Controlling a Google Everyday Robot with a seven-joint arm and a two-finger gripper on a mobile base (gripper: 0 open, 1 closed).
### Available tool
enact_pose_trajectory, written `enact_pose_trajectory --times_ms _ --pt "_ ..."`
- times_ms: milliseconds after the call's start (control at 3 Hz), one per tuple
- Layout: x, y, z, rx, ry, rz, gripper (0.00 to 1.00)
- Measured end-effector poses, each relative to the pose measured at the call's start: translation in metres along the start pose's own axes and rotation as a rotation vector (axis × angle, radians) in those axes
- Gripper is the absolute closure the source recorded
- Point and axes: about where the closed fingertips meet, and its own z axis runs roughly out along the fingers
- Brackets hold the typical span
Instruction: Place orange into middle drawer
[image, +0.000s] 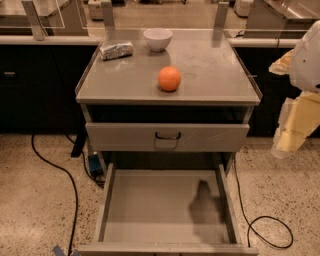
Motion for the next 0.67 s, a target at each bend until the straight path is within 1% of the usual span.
enact_pose_trajectory --times_ms 333,667 --pt "0.000 0.000 0.000 0.000 0.000 -0.001 0.00" --pt "-0.011 -0.011 0.004 0.009 -0.018 -0.034 0.00"
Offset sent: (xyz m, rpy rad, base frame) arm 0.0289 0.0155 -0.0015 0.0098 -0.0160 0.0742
